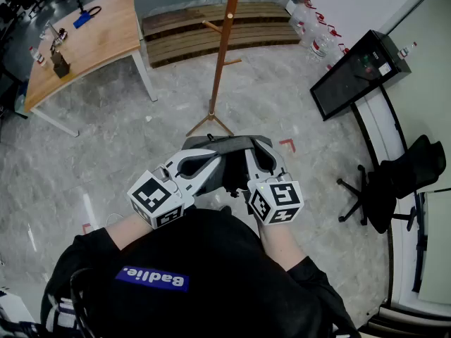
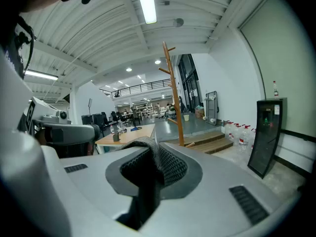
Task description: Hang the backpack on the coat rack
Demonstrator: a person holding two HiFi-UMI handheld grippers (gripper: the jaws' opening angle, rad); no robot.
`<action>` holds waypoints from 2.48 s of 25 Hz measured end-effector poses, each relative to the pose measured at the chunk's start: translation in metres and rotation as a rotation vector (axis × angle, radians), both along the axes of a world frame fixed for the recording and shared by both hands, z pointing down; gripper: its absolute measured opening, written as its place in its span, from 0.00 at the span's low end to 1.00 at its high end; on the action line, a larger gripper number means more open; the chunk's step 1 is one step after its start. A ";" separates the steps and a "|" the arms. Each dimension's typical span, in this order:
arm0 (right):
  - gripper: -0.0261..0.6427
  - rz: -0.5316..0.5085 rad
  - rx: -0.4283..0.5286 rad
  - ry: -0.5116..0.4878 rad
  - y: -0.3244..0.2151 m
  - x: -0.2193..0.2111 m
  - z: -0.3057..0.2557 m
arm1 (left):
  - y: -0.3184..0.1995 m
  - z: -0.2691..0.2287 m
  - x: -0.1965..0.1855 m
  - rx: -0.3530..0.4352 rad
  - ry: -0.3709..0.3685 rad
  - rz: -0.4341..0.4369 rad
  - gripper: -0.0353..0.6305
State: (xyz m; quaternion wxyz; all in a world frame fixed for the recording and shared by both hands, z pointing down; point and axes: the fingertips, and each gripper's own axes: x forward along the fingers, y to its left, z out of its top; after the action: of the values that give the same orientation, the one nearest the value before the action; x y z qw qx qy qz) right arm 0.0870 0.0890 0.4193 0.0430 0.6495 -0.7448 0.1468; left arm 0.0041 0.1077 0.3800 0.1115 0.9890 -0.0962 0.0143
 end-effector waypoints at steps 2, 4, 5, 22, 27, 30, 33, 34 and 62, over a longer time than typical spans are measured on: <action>0.10 0.001 0.000 -0.001 0.000 -0.002 0.000 | 0.001 0.001 -0.001 0.004 -0.001 0.010 0.07; 0.10 0.001 -0.001 -0.002 0.001 -0.004 0.001 | 0.002 0.002 -0.001 0.003 -0.003 0.012 0.07; 0.10 0.002 -0.001 -0.002 0.001 -0.004 0.001 | 0.002 0.002 -0.002 0.002 -0.003 0.011 0.07; 0.11 0.021 0.006 0.022 -0.021 -0.032 -0.013 | -0.013 -0.003 -0.047 0.002 0.027 0.026 0.07; 0.11 0.055 0.014 0.058 -0.047 -0.038 -0.024 | -0.031 -0.002 -0.070 -0.006 0.047 0.047 0.07; 0.11 0.060 0.021 0.090 -0.069 -0.035 -0.034 | -0.041 0.001 -0.073 -0.014 0.045 0.054 0.07; 0.11 0.042 0.022 0.112 -0.092 -0.027 -0.041 | -0.055 0.004 -0.066 -0.021 0.038 0.040 0.07; 0.11 0.031 0.022 0.117 -0.101 -0.024 -0.042 | -0.062 0.005 -0.063 -0.020 0.036 0.029 0.07; 0.10 -0.184 -0.034 0.324 -0.308 0.045 -0.055 | -0.258 -0.008 0.044 0.008 0.045 -0.107 0.07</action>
State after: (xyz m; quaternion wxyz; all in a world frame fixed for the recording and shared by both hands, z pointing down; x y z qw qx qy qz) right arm 0.1315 -0.2188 0.3646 0.1865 0.5930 -0.7818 0.0482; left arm 0.0484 -0.1502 0.3720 0.1102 0.9830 -0.1464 -0.0144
